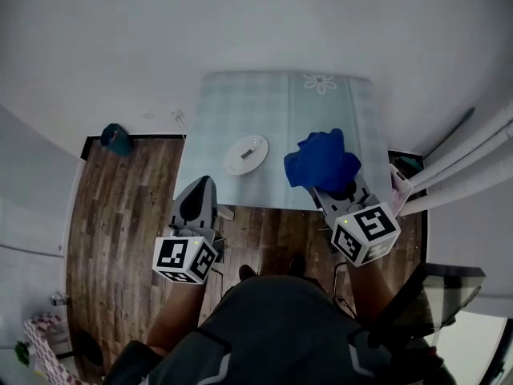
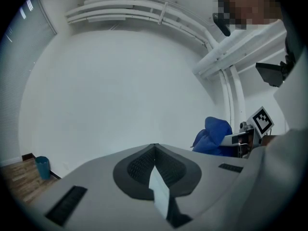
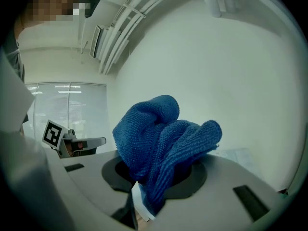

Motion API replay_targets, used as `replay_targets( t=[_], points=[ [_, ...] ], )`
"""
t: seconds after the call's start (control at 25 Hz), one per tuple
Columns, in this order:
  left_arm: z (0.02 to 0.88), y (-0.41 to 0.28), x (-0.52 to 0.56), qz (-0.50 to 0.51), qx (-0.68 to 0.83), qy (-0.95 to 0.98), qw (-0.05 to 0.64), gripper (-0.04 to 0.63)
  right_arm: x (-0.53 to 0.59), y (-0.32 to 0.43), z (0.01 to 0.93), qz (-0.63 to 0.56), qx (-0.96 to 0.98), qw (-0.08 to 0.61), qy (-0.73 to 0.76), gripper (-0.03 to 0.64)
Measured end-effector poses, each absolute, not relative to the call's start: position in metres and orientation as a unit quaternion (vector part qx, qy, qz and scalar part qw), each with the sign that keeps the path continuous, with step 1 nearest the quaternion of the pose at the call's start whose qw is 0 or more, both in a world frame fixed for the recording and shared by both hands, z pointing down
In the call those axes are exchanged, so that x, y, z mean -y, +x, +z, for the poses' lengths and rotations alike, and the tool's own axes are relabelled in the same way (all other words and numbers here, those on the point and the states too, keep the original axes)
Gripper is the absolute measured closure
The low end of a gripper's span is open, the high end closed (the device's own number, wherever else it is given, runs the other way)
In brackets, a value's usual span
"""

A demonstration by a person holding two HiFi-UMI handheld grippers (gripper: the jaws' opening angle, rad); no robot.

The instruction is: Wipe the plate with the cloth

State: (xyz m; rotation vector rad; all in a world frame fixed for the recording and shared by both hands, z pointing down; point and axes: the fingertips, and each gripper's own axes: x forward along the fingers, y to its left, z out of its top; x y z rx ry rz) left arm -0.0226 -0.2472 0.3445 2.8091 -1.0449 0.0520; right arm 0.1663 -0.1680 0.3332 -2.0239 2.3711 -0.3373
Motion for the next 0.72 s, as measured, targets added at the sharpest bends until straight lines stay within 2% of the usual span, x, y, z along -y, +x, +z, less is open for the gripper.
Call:
replay_targets(
  t=[0.24, 0.72],
  points=[
    [0.339, -0.026, 0.246, 0.006, 0.317, 0.944, 0.095, 0.586, 0.165, 0.158, 0.330, -0.105, -0.745, 0.003, -0.658, 0.489],
    [0.339, -0.035, 0.243, 0.017, 0.307, 0.948, 0.077, 0.586, 0.157, 0.148, 0.332, -0.109, -0.736, -0.002, -0.668, 0.489]
  ],
)
